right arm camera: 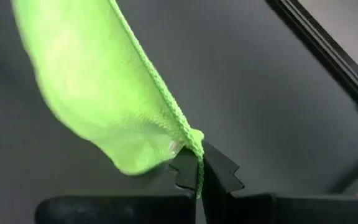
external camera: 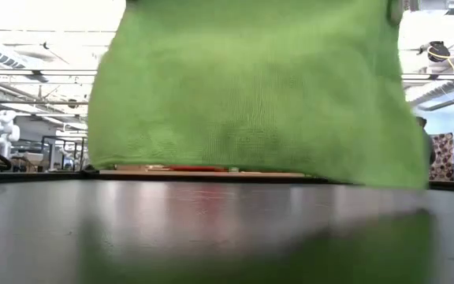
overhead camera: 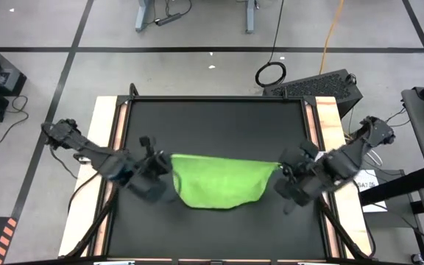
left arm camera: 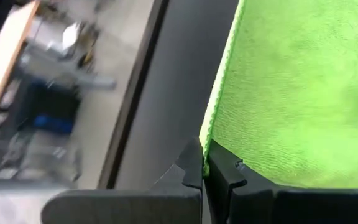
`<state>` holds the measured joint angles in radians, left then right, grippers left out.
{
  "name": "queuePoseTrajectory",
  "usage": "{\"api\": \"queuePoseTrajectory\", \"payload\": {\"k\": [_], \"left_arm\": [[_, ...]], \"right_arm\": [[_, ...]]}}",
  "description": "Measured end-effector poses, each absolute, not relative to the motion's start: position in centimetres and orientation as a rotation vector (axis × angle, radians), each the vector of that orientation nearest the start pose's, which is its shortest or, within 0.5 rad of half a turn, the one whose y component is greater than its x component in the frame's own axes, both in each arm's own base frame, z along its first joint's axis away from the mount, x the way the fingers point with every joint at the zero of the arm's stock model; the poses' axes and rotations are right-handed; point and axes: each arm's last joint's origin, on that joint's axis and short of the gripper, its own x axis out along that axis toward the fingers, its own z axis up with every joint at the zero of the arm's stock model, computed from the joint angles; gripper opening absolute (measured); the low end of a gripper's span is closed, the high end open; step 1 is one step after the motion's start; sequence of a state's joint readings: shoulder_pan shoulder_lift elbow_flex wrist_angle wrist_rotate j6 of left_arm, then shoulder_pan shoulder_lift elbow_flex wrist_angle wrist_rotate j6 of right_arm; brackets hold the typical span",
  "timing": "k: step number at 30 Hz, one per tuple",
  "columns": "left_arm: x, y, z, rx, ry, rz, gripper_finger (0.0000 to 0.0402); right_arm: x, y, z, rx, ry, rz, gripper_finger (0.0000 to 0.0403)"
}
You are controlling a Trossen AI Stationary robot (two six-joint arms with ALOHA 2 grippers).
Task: Roll towel
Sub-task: Fold the green towel on the table
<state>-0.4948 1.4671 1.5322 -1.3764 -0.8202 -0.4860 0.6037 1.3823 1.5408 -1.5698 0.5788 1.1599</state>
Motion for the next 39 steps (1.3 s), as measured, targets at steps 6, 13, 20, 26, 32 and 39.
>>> {"api": "queuePoseTrajectory", "payload": {"k": [6,13,20,26,32,39], "left_arm": [[28.0,-6.7,32.3,0.471,1.153,0.57,0.0001],[32.2,-3.8,26.6,0.593,1.42,0.603,0.0001],[33.1,-3.1,24.6,0.653,1.504,0.61,0.0001],[32.3,-3.4,23.1,0.694,1.556,0.593,0.0001],[31.0,-4.4,20.5,0.76,1.599,0.555,0.0001],[30.4,-6.5,19.3,0.801,1.548,0.508,0.0001]], "right_arm": [[20.9,8.0,33.3,0.163,1.113,-0.651,0.0],[22.0,4.7,27.3,0.106,1.249,-0.706,0.0],[21.9,3.9,23.9,0.091,1.265,-0.709,0.0],[22.4,5.3,23.5,0.079,1.206,-0.619,0.0],[22.6,6.8,23.6,0.062,1.157,-0.539,0.0],[22.5,8.6,23.6,0.061,1.13,-0.447,0.0]]}}
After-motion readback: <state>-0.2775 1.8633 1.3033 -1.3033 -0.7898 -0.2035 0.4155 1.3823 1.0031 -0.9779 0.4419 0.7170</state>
